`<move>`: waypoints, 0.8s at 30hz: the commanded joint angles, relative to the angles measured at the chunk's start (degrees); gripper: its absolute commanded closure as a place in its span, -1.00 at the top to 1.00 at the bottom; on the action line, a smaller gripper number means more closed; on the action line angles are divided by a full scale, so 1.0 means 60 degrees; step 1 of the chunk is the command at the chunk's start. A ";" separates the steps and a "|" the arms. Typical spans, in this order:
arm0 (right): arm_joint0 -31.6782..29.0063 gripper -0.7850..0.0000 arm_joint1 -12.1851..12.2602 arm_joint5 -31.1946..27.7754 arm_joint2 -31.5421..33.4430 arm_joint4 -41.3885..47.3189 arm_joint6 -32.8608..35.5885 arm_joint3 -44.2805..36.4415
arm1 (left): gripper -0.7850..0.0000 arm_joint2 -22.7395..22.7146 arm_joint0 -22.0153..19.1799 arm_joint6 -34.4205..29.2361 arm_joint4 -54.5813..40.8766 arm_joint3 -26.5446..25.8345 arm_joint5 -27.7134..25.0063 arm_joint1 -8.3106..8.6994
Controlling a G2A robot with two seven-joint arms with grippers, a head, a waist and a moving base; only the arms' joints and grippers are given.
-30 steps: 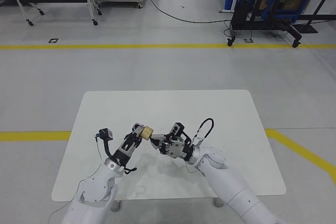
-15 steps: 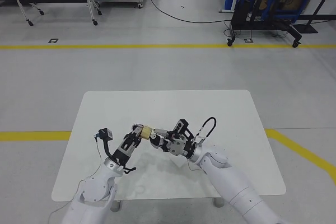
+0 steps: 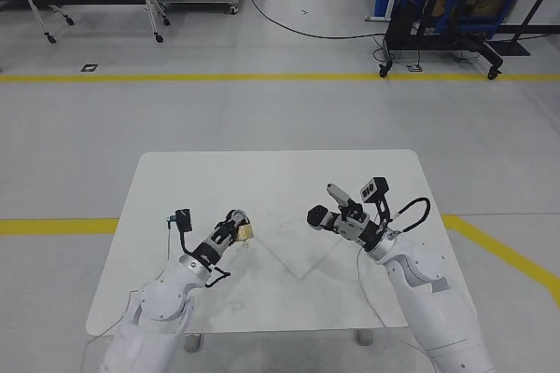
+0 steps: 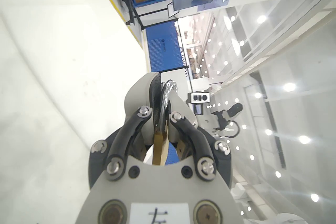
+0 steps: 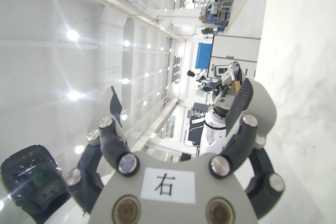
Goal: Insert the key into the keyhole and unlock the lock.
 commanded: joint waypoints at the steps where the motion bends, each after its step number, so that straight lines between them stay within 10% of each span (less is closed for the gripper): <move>1: 0.0016 1.00 0.0000 0.0000 -0.0001 0.0024 0.0005 0.0028 | -1.00 0.0507 -0.0456 -0.0145 0.0961 0.0153 0.0245 -0.0028; 10: 0.0016 1.00 0.0000 0.0000 -0.0001 0.0024 0.0005 0.0028 | -1.00 0.2773 -0.2551 -0.0504 0.3143 0.2363 0.1094 -0.0414; 15: 0.0016 1.00 0.0000 0.0000 -0.0001 0.0024 0.0005 0.0028 | -0.12 0.3305 -0.3304 0.0096 0.2923 0.3645 0.1188 -0.0690; 17: 0.0016 1.00 0.0000 0.0000 -0.0001 0.0024 0.0005 0.0028 | 0.93 0.3387 -0.3478 0.0252 0.2949 0.4000 0.1330 -0.0751; 24: 0.0016 1.00 0.0000 0.0000 -0.0001 0.0024 0.0005 0.0028 | 1.00 0.2468 -0.3371 0.0296 0.2158 0.3716 0.1471 -0.0642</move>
